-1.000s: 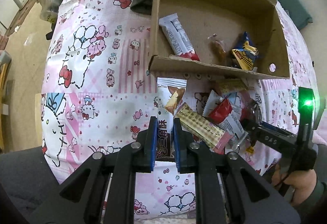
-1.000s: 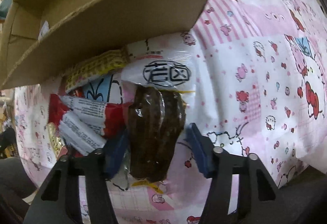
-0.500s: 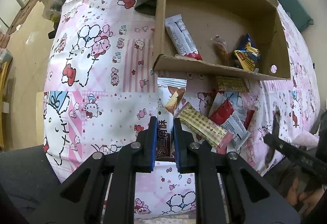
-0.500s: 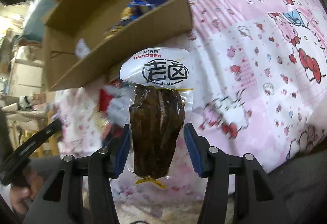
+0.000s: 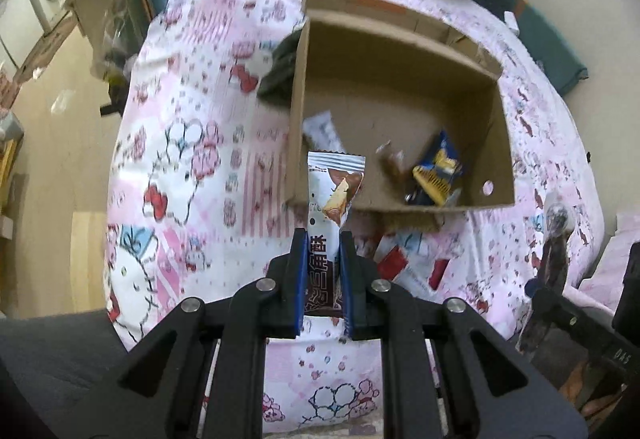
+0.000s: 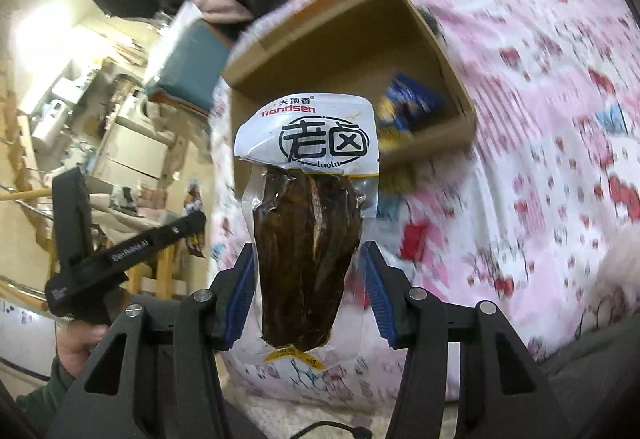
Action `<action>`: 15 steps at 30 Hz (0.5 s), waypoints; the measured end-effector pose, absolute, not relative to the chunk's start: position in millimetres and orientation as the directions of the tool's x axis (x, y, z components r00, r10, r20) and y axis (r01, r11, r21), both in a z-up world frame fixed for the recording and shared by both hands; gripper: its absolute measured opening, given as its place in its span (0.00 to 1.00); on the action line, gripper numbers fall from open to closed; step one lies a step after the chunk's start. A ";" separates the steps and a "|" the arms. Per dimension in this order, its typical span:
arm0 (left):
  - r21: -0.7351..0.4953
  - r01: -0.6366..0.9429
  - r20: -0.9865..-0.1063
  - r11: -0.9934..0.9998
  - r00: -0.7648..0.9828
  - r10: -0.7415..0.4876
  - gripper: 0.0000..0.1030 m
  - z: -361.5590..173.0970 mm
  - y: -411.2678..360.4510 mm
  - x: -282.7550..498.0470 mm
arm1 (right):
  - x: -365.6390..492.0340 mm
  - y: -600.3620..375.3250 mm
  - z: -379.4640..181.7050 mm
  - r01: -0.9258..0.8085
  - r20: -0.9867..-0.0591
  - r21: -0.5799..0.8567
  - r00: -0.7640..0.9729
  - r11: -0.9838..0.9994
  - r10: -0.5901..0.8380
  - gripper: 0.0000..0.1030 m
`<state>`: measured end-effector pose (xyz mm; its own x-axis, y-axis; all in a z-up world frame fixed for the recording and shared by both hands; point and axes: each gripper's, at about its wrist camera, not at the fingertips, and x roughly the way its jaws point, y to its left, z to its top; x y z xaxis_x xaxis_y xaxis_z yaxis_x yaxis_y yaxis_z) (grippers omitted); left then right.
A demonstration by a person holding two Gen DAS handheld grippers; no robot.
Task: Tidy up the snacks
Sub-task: 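Carry the chocolate bar and sausage pack into the box and open both grippers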
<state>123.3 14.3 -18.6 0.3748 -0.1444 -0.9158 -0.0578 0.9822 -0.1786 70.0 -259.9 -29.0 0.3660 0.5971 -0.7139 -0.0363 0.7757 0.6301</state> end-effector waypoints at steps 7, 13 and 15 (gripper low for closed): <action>-0.141 -0.015 -0.901 0.990 0.417 -0.122 0.11 1.0 4.8 156.8 | 109.6 -251.7 -1.2 -0.103 -0.655 0.644 0.438 0.758 0.616 0.52; -0.128 0.008 -0.888 0.992 0.444 -0.118 0.11 9.5 -7.0 185.6 | 146.6 -251.5 5.2 -0.132 -0.636 0.638 0.465 0.759 0.616 0.52; -0.126 0.013 -0.887 0.992 0.447 -0.118 0.11 8.1 -11.1 194.4 | 160.3 -248.2 4.0 -0.140 -0.635 0.633 0.468 0.761 0.615 0.52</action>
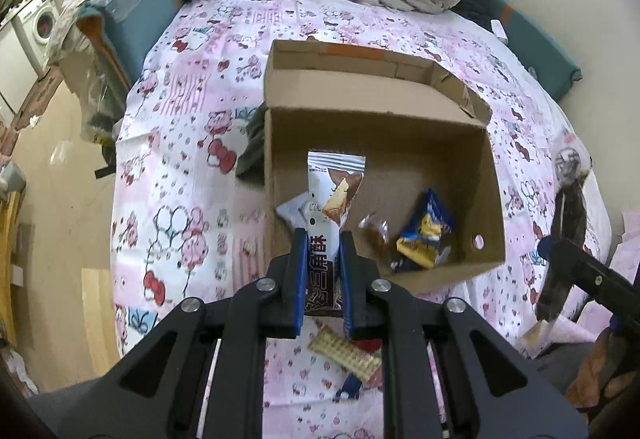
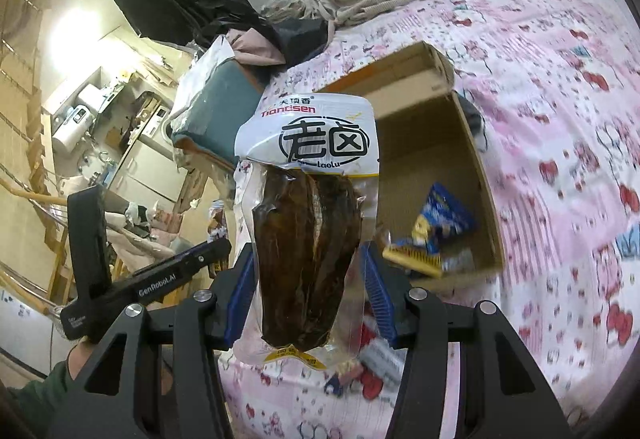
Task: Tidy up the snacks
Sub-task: 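Carry the chocolate bar and sausage pack into the box and open both grippers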
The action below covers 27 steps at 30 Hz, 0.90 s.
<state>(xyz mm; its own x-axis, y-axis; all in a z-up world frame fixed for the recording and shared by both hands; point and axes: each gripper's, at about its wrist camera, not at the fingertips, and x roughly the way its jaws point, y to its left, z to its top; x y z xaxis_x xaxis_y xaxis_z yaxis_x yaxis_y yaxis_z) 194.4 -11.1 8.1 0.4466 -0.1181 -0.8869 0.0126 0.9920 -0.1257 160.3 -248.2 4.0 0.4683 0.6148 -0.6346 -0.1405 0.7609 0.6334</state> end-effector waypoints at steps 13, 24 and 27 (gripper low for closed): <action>-0.120 0.018 -0.886 0.993 0.449 -0.115 0.11 -43.6 -23.8 228.7 | 208.0 -242.9 -49.9 -0.129 -0.631 0.628 0.492 0.768 0.599 0.52; -0.053 0.071 -0.887 0.996 0.456 -0.080 0.12 -61.6 -37.0 223.6 | 212.0 -229.0 -69.4 -0.116 -0.706 0.550 0.465 0.827 0.535 0.53; -0.040 0.078 -0.882 0.996 0.466 -0.072 0.12 -61.8 -38.7 223.2 | 211.7 -221.3 -69.8 -0.136 -0.721 0.524 0.456 0.841 0.522 0.55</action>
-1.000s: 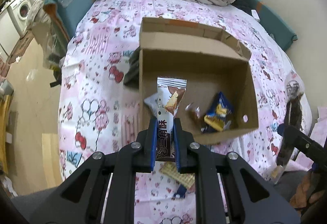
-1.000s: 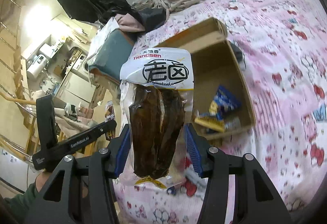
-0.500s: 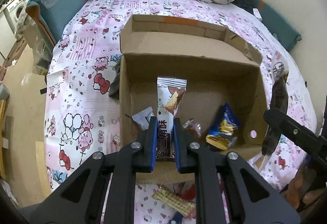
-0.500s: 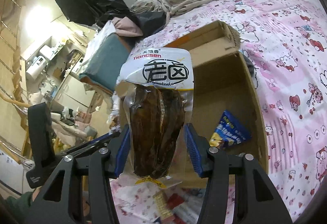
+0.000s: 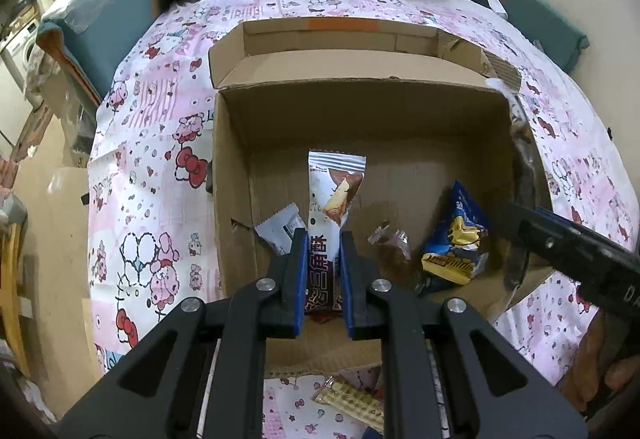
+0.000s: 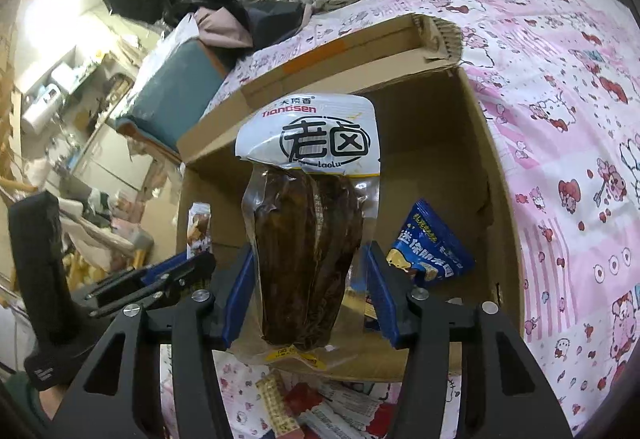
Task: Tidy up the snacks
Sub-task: 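Carry the chocolate bar and sausage pack into the box and open both grippers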
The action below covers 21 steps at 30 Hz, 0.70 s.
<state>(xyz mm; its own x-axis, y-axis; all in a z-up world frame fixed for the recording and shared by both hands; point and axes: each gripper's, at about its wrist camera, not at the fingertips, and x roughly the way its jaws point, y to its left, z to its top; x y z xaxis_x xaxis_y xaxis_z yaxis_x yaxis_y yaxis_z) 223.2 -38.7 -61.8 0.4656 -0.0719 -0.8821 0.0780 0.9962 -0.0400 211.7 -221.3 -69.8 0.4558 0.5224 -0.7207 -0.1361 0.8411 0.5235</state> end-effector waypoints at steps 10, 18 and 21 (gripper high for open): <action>-0.055 0.074 -0.890 0.996 0.449 -0.082 0.13 -66.8 -38.9 224.8 | 211.4 -213.1 -76.1 -0.150 -0.747 0.504 0.419 0.851 0.516 0.57; -0.065 0.078 -0.888 0.995 0.451 -0.093 0.13 -66.5 -39.4 223.4 | 213.1 -214.5 -76.1 -0.141 -0.749 0.504 0.419 0.852 0.512 0.60; -0.066 0.081 -0.888 0.995 0.449 -0.096 0.13 -67.1 -40.2 223.1 | 212.9 -214.6 -75.7 -0.138 -0.748 0.508 0.418 0.850 0.515 0.61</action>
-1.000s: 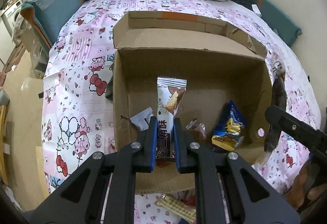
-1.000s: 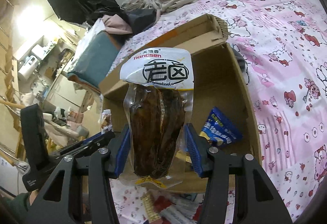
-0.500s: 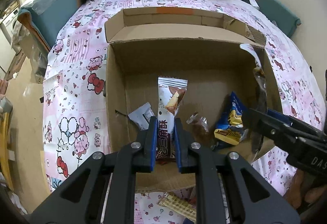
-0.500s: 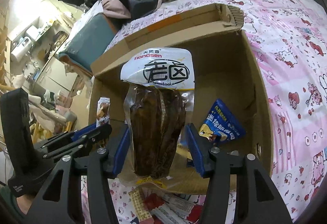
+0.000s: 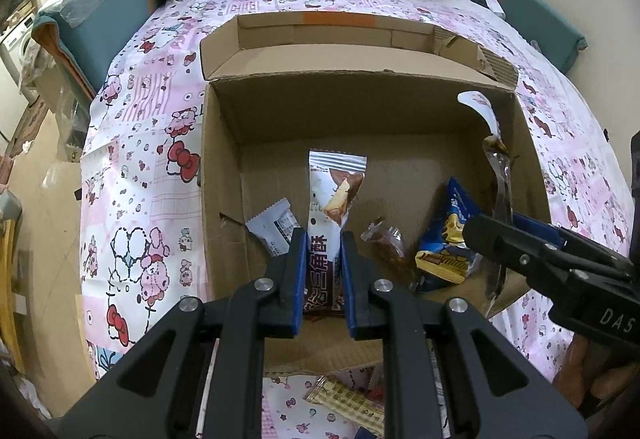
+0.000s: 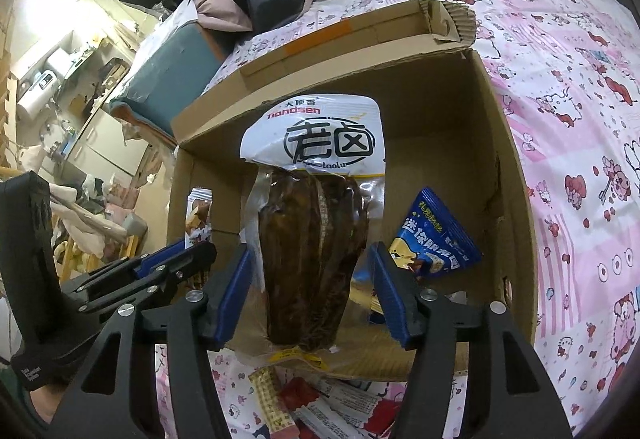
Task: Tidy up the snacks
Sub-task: 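Carry the chocolate bar and sausage pack into the box and open both grippers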
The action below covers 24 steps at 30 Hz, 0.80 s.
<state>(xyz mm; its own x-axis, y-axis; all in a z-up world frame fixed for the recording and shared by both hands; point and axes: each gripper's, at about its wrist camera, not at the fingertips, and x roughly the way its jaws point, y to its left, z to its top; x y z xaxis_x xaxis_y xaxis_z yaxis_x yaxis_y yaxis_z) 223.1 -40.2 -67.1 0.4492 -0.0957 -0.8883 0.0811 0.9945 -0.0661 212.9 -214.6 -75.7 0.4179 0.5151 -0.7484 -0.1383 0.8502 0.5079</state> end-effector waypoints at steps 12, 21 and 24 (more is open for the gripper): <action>-0.086 0.118 -0.867 0.989 0.480 -0.133 0.71 -53.5 -49.2 214.2 | 210.4 -225.6 -67.0 -0.102 -0.739 0.475 0.494 0.874 0.459 0.94; -0.095 0.114 -0.857 0.989 0.496 -0.140 0.77 -45.8 -43.9 204.3 | 198.0 -234.4 -50.0 -0.114 -0.720 0.465 0.529 0.878 0.450 0.95; -0.104 0.105 -0.848 0.989 0.511 -0.143 0.77 -38.8 -38.4 198.2 | 190.6 -235.7 -42.4 -0.121 -0.714 0.465 0.535 0.877 0.452 0.95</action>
<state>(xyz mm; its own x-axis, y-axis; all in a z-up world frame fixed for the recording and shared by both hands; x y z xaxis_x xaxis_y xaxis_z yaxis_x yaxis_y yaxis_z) 198.2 -38.4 -38.8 0.5108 -0.1434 -0.8477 0.1051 0.9890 -0.1039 190.6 -235.7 -42.4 0.5350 0.4519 -0.7139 -0.1208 0.8772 0.4647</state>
